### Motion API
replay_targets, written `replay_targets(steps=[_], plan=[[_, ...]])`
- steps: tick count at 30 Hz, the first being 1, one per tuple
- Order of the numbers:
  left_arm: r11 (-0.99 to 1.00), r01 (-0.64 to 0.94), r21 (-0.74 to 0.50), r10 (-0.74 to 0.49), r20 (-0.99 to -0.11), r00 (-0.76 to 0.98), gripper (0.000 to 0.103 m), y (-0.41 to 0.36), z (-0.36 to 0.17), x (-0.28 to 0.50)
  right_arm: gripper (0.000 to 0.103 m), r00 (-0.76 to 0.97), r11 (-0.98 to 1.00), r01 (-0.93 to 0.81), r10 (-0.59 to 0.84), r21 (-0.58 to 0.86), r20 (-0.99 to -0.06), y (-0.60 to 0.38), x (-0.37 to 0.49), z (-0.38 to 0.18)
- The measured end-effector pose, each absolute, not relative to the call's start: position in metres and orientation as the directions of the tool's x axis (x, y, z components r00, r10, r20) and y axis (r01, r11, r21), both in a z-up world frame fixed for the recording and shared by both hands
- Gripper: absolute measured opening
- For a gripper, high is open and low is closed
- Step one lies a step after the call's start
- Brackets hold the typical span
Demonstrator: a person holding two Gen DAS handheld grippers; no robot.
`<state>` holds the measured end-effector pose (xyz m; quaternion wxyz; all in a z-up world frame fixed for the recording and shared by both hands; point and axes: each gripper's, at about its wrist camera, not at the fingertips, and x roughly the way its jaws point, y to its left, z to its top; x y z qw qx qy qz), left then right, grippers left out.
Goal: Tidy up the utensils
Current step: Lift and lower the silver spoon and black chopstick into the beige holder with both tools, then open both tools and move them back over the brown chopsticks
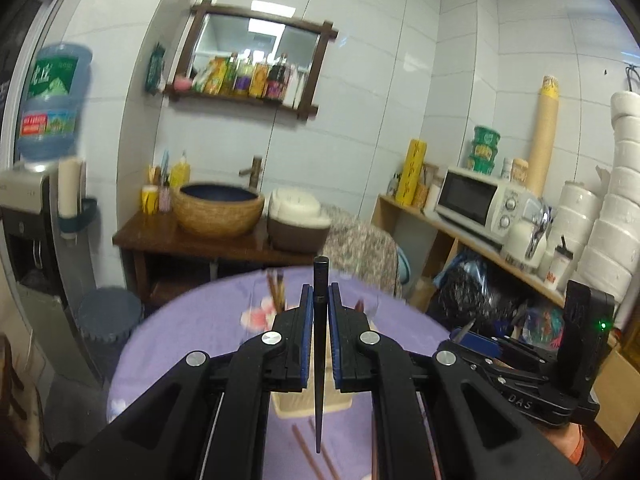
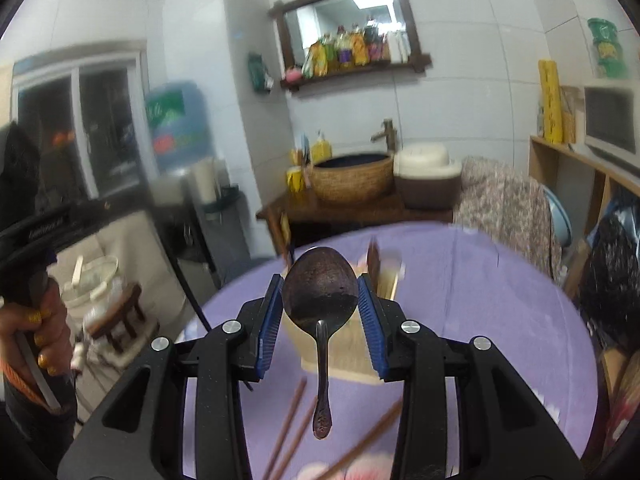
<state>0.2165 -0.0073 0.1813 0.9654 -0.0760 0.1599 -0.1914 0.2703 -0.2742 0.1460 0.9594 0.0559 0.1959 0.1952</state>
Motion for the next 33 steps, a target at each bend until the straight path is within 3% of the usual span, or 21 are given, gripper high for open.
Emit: replay_targets(steps=[4,8,25,32,33], plan=[[0.933,0.314,-0.176,-0.344,-0.179,0.922,0.009,-0.021,0.221,0.243,0.038,0.901,0.939,-0.304,0.339,0.163,-0.271,-0.274,0.308,0.187],[0.951,0.277,-0.139,-0.297,-0.162,0.941,0.009,-0.038,0.228,0.274,0.038,0.932,0.958,-0.247,0.276,0.145,-0.237,-0.267,0.339,0.19],[0.954,0.241,-0.175,-0.291,-0.368,0.883,0.009,-0.031,0.092,0.301,0.038,0.902,0.983,-0.177,0.184,0.055,-0.39,-0.251,0.357,0.052],[0.965,0.236,-0.111,-0.26,-0.342,0.903,0.009,-0.036,0.092,0.29,0.039,0.911,0.987,-0.16,0.151,0.009,-0.383,-0.249,0.345,0.042],[0.966,0.234,-0.112,-0.259,-0.338,0.905,0.009,-0.036,0.094,0.289,0.044,0.909,0.987,-0.161,0.156,0.019,-0.385,-0.25,0.343,0.042]])
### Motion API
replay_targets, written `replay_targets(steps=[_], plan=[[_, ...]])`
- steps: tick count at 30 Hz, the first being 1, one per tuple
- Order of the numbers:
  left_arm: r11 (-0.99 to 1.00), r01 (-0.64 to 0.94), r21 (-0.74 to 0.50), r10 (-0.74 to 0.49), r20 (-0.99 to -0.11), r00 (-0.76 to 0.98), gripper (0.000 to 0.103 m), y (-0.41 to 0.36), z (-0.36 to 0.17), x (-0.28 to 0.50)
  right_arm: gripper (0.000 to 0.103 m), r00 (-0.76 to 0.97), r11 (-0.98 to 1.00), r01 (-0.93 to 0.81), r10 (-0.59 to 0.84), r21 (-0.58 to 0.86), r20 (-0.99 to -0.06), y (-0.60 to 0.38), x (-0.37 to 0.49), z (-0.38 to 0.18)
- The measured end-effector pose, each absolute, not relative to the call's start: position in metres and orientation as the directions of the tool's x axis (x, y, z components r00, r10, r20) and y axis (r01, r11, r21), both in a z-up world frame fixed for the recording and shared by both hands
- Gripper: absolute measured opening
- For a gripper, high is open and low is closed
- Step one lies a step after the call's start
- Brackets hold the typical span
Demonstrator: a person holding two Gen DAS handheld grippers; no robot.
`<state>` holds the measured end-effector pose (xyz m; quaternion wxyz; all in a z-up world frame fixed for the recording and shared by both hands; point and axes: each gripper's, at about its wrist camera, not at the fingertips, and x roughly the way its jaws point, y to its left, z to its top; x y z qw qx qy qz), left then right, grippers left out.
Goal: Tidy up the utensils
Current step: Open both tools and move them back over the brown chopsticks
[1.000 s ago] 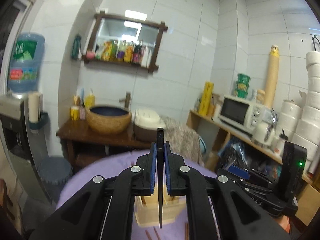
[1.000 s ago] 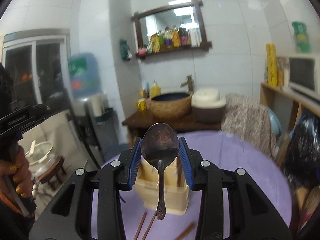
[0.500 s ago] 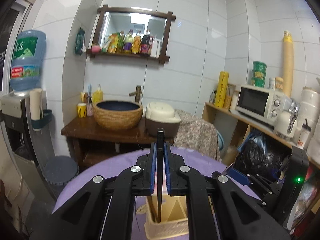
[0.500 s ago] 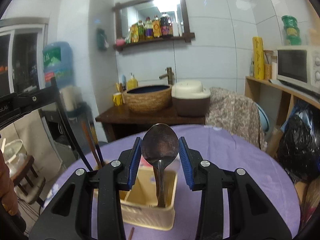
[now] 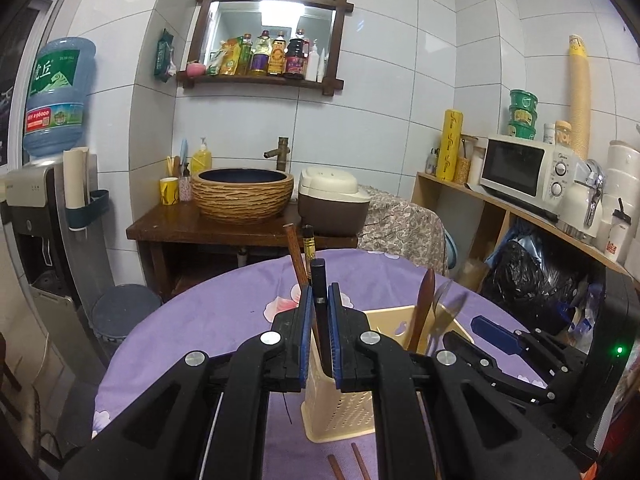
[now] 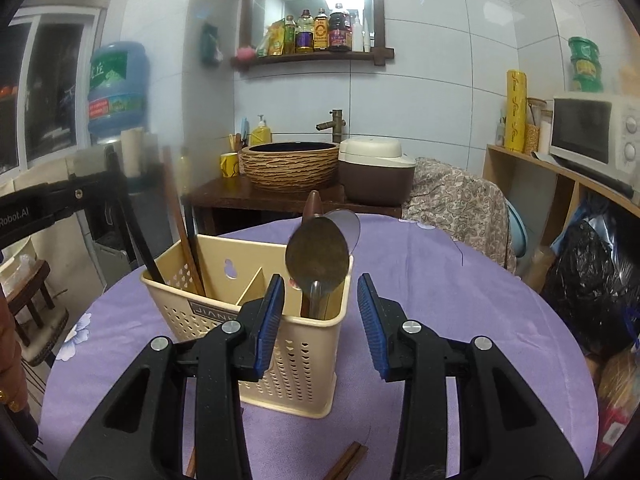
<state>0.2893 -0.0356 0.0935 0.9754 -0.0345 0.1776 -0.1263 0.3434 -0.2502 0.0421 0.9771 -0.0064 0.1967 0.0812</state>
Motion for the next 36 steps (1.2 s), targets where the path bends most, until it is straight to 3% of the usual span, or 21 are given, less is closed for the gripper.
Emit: replay_targets(steps=[2,3,4,6,7,10,15,19,24,36], plan=[[0.965,0.234,-0.116,-0.259,-0.338,0.905,0.012,-0.034,0.094,0.286,0.062,0.912,0.987,-0.16,0.159,0.029,-0.379,-0.252,0.34,0.044],[0.965,0.233,-0.117,-0.259,-0.339,0.905,0.02,-0.032,0.094,0.283,0.066,0.918,0.987,-0.156,0.156,0.03,-0.365,-0.254,0.334,0.046],[0.966,0.229,-0.117,-0.256,-0.337,0.906,0.038,-0.031,0.093,0.28,0.067,0.921,0.988,-0.154,0.155,0.031,-0.358,-0.255,0.33,0.047],[0.968,0.219,-0.119,-0.247,-0.322,0.914,0.058,-0.027,0.092,0.269,0.073,0.922,0.988,-0.148,0.153,0.04,-0.355,-0.258,0.319,0.049],[0.97,0.211,-0.121,-0.24,-0.318,0.917,0.064,-0.023,0.09,0.26,0.081,0.921,0.988,-0.143,0.152,0.051,-0.36,-0.26,0.314,0.05],[0.964,0.223,-0.145,-0.262,-0.368,0.892,0.079,-0.018,0.077,0.244,0.085,0.899,0.985,-0.16,0.175,0.07,-0.402,-0.264,0.296,0.046],[0.96,0.216,-0.177,-0.278,-0.519,0.809,0.085,-0.01,0.036,0.223,0.094,0.849,0.99,-0.135,0.137,0.041,-0.51,-0.27,0.262,0.023],[0.966,0.178,-0.189,-0.257,-0.581,0.772,0.092,-0.004,0.005,0.208,0.095,0.791,0.993,-0.098,0.117,0.065,-0.6,-0.281,0.244,-0.004],[0.972,0.165,-0.167,-0.235,-0.658,0.716,0.092,-0.007,-0.029,0.201,0.095,0.71,1.0,-0.022,0.024,0.012,-0.703,-0.289,0.231,-0.038],[0.978,0.122,-0.17,-0.205,-0.67,0.713,0.092,0.003,-0.039,0.189,0.097,0.594,0.992,-0.115,0.033,-0.045,-0.803,-0.237,0.223,-0.078]])
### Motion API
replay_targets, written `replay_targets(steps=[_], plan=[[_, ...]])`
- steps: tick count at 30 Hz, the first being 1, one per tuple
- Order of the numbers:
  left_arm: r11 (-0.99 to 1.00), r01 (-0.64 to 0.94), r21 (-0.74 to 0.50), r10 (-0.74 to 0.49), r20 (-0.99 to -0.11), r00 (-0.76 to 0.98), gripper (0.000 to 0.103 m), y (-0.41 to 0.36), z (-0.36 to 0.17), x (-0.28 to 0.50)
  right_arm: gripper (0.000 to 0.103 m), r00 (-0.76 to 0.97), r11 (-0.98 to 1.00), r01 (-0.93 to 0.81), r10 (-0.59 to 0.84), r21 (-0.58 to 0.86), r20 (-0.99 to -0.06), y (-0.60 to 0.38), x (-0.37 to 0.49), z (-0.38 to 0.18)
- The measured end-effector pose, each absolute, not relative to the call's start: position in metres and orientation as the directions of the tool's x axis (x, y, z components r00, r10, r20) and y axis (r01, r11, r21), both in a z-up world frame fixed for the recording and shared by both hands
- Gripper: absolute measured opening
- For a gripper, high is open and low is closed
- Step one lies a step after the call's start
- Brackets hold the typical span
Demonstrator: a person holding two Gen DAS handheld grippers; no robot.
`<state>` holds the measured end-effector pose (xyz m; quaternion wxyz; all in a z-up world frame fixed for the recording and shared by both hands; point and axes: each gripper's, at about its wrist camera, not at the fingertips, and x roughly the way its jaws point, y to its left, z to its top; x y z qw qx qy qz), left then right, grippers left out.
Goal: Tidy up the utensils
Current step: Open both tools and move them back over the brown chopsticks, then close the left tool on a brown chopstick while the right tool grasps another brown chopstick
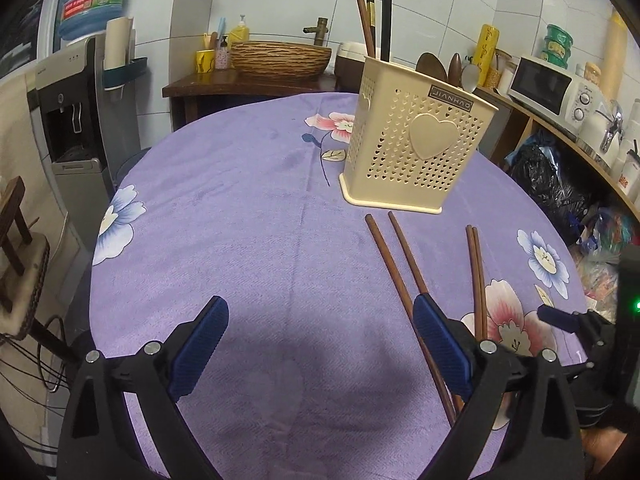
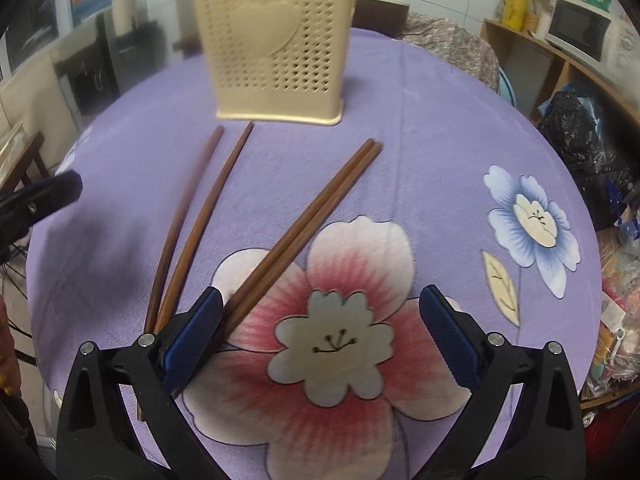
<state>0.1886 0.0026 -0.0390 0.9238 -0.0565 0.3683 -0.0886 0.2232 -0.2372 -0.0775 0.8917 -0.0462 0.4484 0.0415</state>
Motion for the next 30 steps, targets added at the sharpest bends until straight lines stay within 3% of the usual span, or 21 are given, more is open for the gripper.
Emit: replay_targets(steps=[10,13,20,30], plan=[[0.977,0.147,-0.156,-0.214,-0.692,0.69,0.092,-0.01,-0.047,0.187,0.097,0.523,0.985,-0.146,0.002,-0.087,-0.852,-0.234,0.212,-0.075],[0.977,0.153,-0.15,-0.214,-0.696,0.685,0.092,-0.013,-0.048,0.186,0.097,0.513,0.978,-0.107,-0.102,-0.181,-0.852,-0.257,0.204,-0.068],[0.975,0.196,-0.103,-0.209,-0.718,0.664,0.092,-0.032,-0.052,0.189,0.097,0.551,0.999,0.011,0.034,0.048,-0.834,-0.301,0.198,-0.065],[0.973,0.205,-0.101,-0.213,-0.728,0.652,0.092,-0.035,-0.055,0.188,0.097,0.513,0.997,-0.068,0.011,-0.028,-0.858,-0.252,0.21,-0.076]])
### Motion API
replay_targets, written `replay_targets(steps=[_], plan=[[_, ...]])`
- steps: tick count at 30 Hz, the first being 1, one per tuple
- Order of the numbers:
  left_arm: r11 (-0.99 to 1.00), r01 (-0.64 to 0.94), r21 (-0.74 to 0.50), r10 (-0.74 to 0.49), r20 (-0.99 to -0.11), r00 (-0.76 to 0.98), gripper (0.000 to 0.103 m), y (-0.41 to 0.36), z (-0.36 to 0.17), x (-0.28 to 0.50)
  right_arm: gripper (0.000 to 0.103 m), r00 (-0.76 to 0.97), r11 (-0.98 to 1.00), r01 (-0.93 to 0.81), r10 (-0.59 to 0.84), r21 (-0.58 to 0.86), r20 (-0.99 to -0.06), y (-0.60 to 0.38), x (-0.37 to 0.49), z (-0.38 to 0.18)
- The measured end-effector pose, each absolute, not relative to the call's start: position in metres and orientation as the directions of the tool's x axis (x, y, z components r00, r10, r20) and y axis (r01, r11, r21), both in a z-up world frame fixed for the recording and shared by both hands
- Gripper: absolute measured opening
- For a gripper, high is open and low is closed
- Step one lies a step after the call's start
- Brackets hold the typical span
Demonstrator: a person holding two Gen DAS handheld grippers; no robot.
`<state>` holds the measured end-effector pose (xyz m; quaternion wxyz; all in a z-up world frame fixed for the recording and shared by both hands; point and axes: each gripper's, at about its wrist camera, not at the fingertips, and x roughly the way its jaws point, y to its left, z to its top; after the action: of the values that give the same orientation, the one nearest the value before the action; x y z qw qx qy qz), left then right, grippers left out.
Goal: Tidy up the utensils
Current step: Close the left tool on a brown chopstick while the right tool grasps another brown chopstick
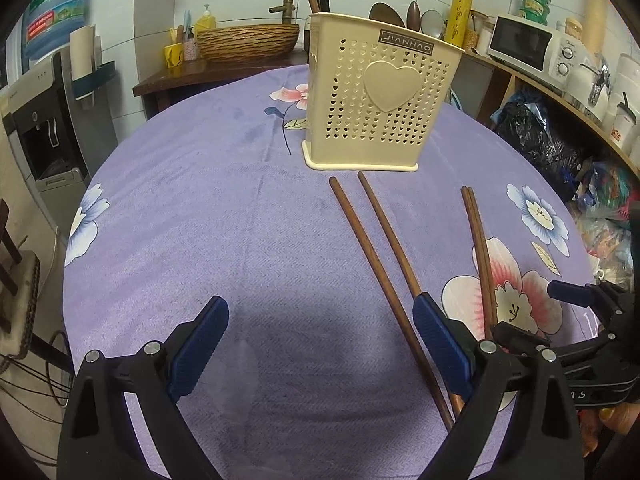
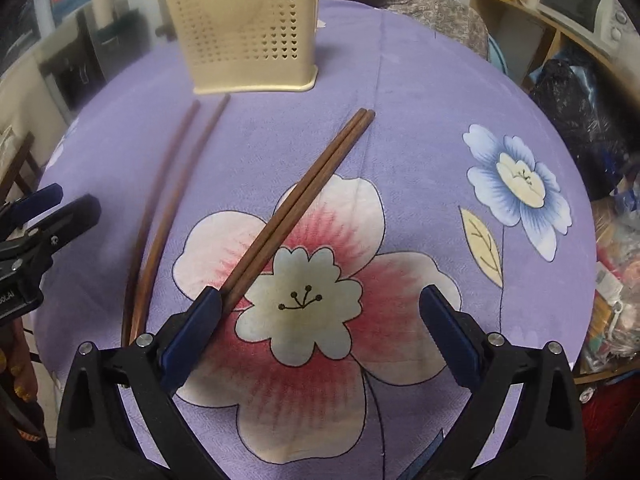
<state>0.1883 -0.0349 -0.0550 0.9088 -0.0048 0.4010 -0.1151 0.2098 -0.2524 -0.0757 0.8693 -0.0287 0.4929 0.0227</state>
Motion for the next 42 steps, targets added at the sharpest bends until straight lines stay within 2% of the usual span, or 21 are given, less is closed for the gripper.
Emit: replay_targets(steps=[11,14,19,22,34,42], plan=[[0.974,0.2,-0.105,-0.212,-0.733,0.647,0.092,-0.032,-0.059,0.187,0.097,0.496,0.998,-0.055,0.014,-0.015,-0.868,-0.257,0.234,-0.074],[0.975,0.199,-0.1,-0.208,-0.731,0.65,0.092,-0.03,-0.057,0.186,0.097,0.492,0.997,-0.028,-0.048,-0.071,-0.869,-0.272,0.237,-0.071],[0.975,0.193,-0.113,-0.214,-0.726,0.654,0.092,-0.026,-0.055,0.187,0.097,0.476,0.996,0.028,-0.089,-0.086,-0.875,-0.299,0.23,-0.075],[0.973,0.197,-0.119,-0.221,-0.724,0.654,0.092,-0.028,-0.055,0.188,0.097,0.51,0.999,0.04,-0.022,-0.001,-0.86,-0.302,0.224,-0.07],[0.971,0.211,-0.11,-0.223,-0.728,0.649,0.092,-0.031,-0.057,0.187,0.097,0.482,0.993,-0.005,-0.102,-0.119,-0.87,-0.269,0.251,-0.074],[0.974,0.205,-0.1,-0.211,-0.733,0.646,0.092,-0.025,-0.057,0.188,0.097,0.456,0.995,0.035,-0.097,-0.091,-0.885,-0.301,0.242,-0.075]])
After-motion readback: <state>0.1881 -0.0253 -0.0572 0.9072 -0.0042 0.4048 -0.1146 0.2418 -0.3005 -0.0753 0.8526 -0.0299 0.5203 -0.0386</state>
